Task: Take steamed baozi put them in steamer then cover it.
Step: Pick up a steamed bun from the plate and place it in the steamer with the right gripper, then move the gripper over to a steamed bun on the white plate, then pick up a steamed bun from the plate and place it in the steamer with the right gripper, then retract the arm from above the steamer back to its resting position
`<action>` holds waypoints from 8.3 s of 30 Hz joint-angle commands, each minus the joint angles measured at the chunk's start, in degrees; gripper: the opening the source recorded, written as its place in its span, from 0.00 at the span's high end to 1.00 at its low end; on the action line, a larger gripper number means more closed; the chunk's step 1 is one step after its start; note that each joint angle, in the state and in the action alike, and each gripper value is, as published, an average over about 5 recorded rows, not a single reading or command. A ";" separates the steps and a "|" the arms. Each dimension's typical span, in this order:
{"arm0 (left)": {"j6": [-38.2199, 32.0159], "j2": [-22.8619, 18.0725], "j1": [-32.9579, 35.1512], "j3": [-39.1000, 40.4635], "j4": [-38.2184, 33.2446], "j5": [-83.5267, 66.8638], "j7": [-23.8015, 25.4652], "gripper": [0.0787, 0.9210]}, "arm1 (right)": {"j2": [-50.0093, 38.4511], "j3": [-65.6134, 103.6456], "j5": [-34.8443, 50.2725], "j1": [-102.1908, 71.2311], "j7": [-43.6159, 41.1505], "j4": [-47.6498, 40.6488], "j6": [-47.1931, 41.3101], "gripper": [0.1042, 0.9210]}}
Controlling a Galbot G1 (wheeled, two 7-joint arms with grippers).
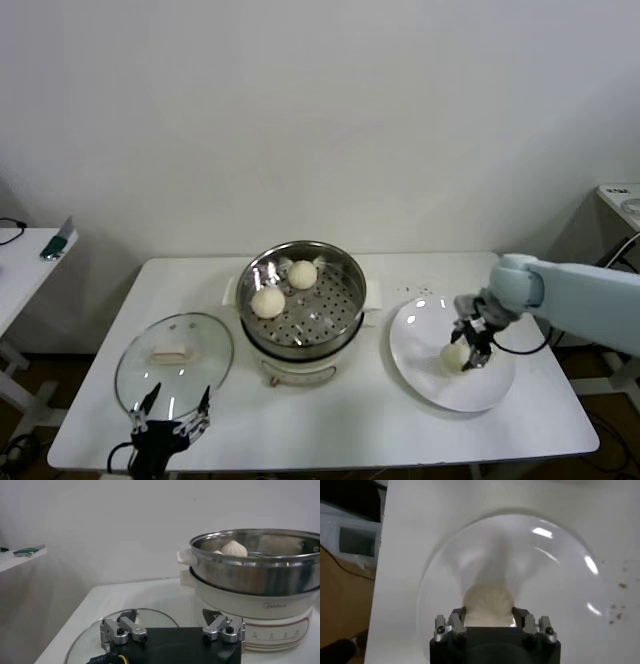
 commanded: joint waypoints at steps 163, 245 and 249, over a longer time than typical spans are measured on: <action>2.02 0.83 -1.86 -1.24 -0.06 -1.98 0.53 0.12 | 34.33 -2.86 18.78 1.91 15.41 -6.36 -14.37 0.39; -16.59 10.75 -22.06 -1.59 43.92 80.74 -31.18 0.12 | 24.75 126.64 7.01 -123.35 48.79 12.47 32.44 0.12; -16.14 10.75 -24.22 -1.22 43.42 81.56 -30.18 0.12 | 25.04 126.83 7.02 -123.60 48.92 12.26 32.59 0.12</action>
